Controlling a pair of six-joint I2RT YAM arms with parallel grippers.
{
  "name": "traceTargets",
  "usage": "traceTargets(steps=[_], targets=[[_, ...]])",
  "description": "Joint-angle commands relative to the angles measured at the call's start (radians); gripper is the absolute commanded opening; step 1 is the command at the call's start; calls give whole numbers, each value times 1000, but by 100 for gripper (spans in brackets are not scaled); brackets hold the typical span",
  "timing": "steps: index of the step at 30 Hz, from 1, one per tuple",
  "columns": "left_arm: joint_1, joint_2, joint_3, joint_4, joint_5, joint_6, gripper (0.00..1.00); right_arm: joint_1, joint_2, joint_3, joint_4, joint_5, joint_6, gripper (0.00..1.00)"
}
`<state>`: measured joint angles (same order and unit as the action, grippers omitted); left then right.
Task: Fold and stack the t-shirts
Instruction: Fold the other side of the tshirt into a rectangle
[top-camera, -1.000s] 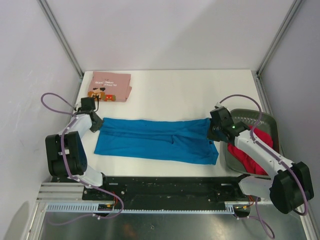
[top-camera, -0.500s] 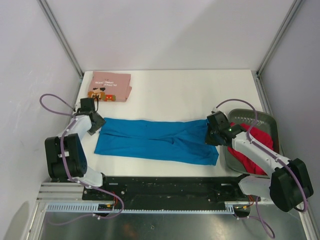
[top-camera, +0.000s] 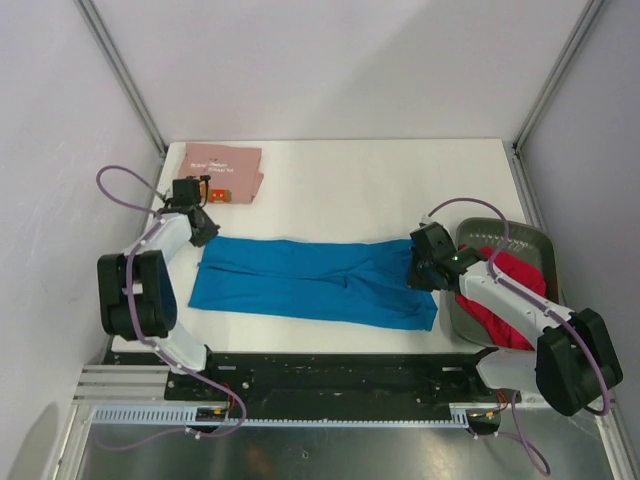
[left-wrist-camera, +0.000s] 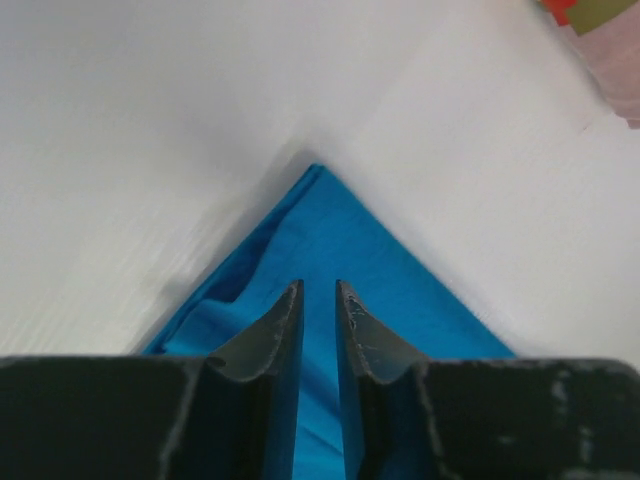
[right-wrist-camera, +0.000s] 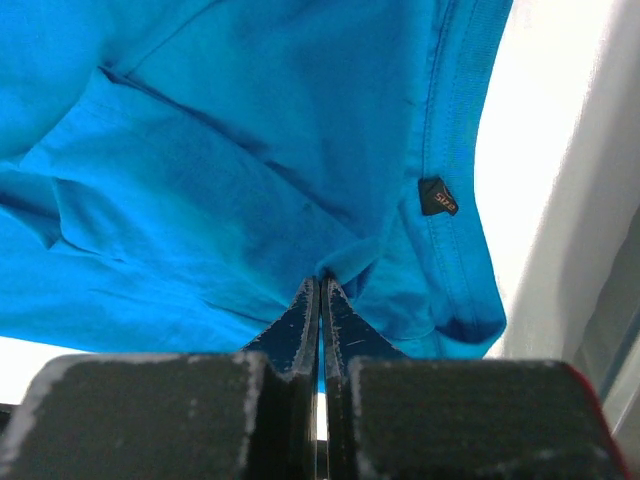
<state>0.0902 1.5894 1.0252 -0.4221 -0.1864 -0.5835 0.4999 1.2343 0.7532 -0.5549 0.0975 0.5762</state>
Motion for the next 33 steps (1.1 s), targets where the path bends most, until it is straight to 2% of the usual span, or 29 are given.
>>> traceTargets(steps=[1, 9, 15, 18, 25, 29, 33], targets=[[-7, 97, 64, 18, 49, 12, 21, 6, 6, 1, 24, 24, 8, 1], [12, 278, 149, 10, 8, 11, 17, 10, 11, -1, 43, 21, -3, 2], [47, 316, 160, -4, -47, 22, 15, 13, 17, -9, 54, 22, -13, 4], [57, 319, 165, -9, -45, 33, 15, 16, 22, -11, 63, 12, -20, 11], [60, 303, 176, -10, -7, 46, 17, 48, -44, 9, 108, -23, -53, 40], [59, 277, 182, -9, 14, 48, 19, 54, -7, 62, 163, -35, -84, 44], [60, 251, 191, -9, 32, 56, 22, 58, 128, 129, 260, -61, -140, 44]])
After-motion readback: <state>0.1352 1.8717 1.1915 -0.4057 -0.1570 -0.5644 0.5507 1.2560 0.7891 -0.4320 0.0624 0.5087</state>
